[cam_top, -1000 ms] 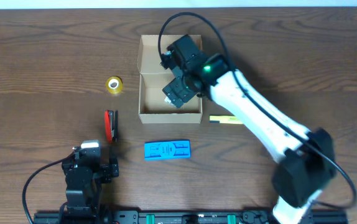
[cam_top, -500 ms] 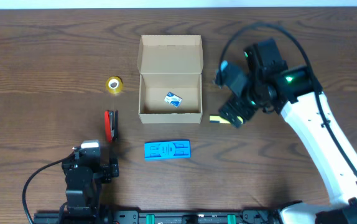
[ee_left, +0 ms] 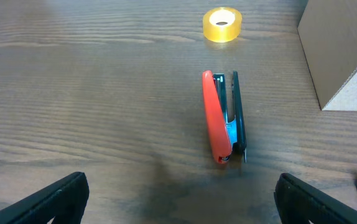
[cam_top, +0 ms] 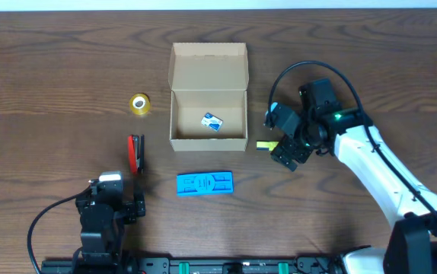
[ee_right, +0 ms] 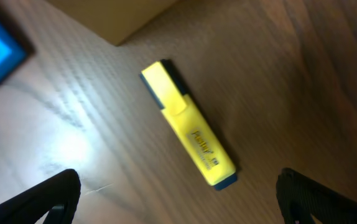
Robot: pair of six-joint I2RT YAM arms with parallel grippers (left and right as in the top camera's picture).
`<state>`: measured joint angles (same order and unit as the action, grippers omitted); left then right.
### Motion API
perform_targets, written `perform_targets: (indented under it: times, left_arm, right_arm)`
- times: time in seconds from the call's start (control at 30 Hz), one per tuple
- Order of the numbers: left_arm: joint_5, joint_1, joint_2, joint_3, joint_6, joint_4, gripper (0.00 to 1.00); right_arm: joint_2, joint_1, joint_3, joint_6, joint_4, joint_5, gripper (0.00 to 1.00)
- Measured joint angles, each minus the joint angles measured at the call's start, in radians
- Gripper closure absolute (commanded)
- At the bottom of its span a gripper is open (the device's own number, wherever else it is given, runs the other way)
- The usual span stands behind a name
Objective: Pack container
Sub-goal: 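Move the right gripper to the yellow highlighter and grasp it, then lower the highlighter into the cardboard box and open the right gripper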
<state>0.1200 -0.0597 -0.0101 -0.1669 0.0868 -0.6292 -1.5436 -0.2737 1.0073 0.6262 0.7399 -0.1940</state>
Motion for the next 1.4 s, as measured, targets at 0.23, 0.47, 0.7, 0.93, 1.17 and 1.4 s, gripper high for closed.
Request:
perform_targets:
  times: [0.23,0.47,0.7,0.93,1.17,1.4]
  left_arm:
    - [0.0,0.0,0.0,0.0,0.0,0.0,0.05]
    - [0.0,0.0,0.0,0.0,0.0,0.0,0.05]
    - [0.0,0.0,0.0,0.0,0.0,0.0,0.04]
    - [0.0,0.0,0.0,0.0,0.0,0.0,0.05]
    - [0.0,0.0,0.0,0.0,0.0,0.0,0.05]
    - [0.0,0.0,0.0,0.0,0.0,0.0,0.04]
  right_arm:
    - [-0.055,0.0,-0.055,0.008,-0.125,0.028,0.02]
    - [-0.184,0.0,-0.063,0.017,-0.177,0.035,0.16]
    - [-0.217,0.0,-0.064,0.01,-0.178,0.042,0.58]
    - [-0.217,0.0,-0.064,-0.04,-0.177,0.039,0.82]
    - [-0.217,0.0,-0.044,-0.157,-0.134,0.038,0.85]
    - [-0.195,0.0,0.105,-0.237,0.005,0.037,0.87]
